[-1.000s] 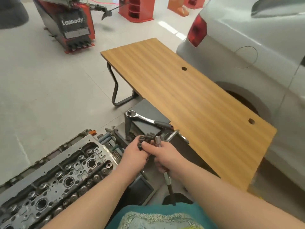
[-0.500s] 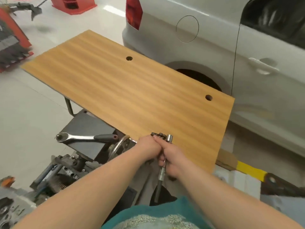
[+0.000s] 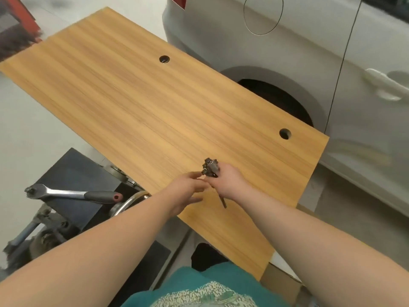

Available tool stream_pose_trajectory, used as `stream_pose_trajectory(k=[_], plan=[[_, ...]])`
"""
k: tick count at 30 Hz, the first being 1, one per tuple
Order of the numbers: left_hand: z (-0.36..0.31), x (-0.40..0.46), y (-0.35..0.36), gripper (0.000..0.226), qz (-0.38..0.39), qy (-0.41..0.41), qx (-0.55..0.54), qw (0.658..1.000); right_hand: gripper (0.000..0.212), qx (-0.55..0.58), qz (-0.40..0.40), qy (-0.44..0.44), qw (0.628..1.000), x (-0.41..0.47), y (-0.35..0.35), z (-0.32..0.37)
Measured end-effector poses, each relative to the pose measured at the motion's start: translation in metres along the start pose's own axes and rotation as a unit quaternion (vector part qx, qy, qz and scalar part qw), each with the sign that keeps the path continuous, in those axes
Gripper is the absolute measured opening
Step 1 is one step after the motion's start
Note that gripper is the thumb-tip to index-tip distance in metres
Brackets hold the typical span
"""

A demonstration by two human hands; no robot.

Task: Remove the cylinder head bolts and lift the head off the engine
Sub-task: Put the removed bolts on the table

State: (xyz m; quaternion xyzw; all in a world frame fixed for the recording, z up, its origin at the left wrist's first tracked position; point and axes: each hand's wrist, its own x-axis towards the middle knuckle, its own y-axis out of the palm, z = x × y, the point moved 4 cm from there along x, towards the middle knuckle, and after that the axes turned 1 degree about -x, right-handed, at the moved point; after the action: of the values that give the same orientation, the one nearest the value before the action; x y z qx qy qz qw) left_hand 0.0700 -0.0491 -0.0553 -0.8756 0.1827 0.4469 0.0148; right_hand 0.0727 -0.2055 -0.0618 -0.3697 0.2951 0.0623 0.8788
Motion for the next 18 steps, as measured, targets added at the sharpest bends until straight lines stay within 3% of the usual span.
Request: stream_pose_trajectory(k=[3, 8, 14, 18], plan=[[-0.005, 0.021, -0.012, 0.057, -0.102, 0.024, -0.072, 0.992, 0.006, -0.190, -0.033, 0.014, 0.981, 0.030, -0.005, -0.014], [-0.009, 0.046, -0.003, 0.066, -0.085, 0.032, -0.017, 0.996, 0.023, -0.285, -0.022, -0.011, 0.958, 0.059, 0.009, -0.033], [-0.007, 0.070, 0.020, 0.076, -0.060, 0.013, -0.031, 0.998, 0.027, -0.301, -0.043, -0.050, 0.951, 0.066, 0.021, -0.042], [-0.005, 0.082, 0.032, 0.072, -0.075, 0.011, 0.002, 0.997, 0.043, -0.297, -0.045, -0.051, 0.953, 0.062, 0.015, -0.058]])
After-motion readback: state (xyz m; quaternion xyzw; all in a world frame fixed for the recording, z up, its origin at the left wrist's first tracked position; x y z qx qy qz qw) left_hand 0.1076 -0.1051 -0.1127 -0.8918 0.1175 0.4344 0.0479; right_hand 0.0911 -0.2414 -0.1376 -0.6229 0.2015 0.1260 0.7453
